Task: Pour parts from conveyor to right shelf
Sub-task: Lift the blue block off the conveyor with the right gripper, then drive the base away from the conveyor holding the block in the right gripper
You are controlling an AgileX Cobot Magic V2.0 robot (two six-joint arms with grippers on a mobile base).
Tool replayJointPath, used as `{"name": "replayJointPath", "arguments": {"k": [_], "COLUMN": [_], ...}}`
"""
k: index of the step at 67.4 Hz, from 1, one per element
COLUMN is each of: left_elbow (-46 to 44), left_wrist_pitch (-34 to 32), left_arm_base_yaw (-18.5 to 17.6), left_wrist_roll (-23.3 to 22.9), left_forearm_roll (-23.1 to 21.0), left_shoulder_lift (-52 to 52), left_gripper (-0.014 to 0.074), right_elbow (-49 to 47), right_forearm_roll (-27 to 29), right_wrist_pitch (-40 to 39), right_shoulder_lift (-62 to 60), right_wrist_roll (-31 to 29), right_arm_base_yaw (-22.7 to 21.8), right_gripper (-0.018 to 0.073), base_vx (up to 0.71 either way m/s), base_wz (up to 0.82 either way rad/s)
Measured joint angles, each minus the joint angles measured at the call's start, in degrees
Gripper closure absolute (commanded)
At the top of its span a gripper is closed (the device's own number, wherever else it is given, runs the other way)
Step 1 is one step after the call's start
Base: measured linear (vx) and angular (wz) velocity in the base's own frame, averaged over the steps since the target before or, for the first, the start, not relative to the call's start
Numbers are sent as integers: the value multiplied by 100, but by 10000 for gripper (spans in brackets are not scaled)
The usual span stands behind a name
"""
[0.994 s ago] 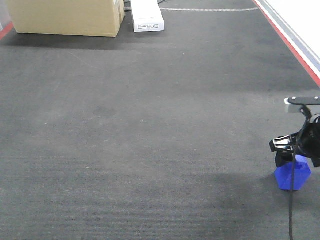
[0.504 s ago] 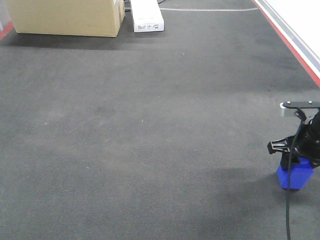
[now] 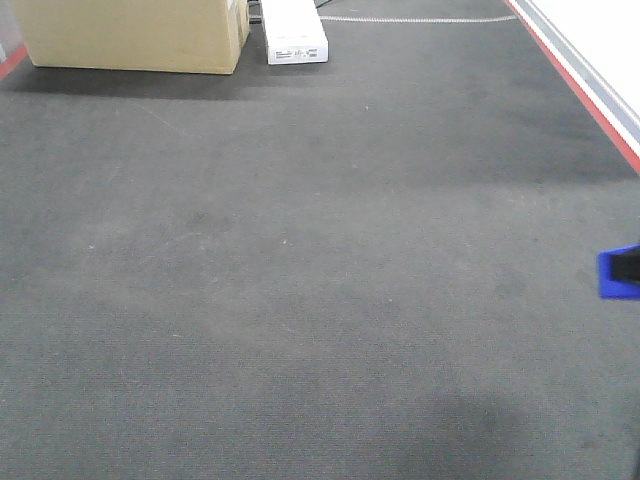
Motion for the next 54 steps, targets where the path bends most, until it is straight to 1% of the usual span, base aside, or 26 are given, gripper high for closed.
{"name": "replayJointPath", "arguments": {"k": [18,32,38,44,54], "left_elbow": [0,0,0,0,0], "left_wrist_pitch": [0,0,0,0,0], "left_arm_base_yaw": [0,0,0,0,0], "left_wrist_roll": [0,0,0,0,0], "left_forearm_roll": [0,0,0,0,0], "left_shoulder_lift": [0,0,0,0,0], "left_gripper": [603,603,603,603,603], "right_elbow": [1320,2368,2761,3084,3276], "right_forearm_roll": [337,408,408,408,421], "right_wrist_pitch": [-776,-1399,-1653,-1908,-2047], "right_shoulder_lift": [-2472,-3910,-4201,-4333,-4347], "right_wrist_roll": [-48,-58,-71,-229,-365], "right_arm_base_yaw": [0,0,0,0,0], "right_gripper": [564,564,564,564,564], "base_vx": [0,0,0,0,0], "base_wz": [0,0,0,0,0]}}
